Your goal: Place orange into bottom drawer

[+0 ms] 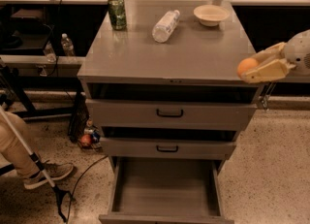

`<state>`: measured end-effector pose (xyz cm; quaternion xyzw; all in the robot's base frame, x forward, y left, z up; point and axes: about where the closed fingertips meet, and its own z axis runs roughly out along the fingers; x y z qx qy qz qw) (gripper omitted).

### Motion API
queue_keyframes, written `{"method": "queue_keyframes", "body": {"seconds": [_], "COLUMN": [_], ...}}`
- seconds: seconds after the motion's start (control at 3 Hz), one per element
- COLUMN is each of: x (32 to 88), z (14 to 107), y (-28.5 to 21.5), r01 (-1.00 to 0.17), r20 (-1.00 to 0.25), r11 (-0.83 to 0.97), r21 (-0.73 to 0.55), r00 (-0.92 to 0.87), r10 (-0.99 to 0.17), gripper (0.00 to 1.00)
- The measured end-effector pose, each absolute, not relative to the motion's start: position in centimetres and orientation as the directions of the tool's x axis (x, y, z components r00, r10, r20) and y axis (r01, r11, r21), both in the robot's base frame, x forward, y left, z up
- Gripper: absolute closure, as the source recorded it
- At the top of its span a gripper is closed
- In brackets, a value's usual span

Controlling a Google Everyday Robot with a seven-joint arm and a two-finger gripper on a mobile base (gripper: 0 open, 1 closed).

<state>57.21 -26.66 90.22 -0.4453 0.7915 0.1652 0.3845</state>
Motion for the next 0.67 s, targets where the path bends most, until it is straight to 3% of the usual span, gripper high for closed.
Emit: {"method": "queue_keyframes", "body": {"seconds": [0.67], "x": [48.0], "z": [79.0], "y": [-23.6], "r01": [-0.893], "r20": [-0.667], "r11": [0.444], "r21": [0.070], "r00": [-0.373], "r10": [-0.645], "gripper": [1.00]}}
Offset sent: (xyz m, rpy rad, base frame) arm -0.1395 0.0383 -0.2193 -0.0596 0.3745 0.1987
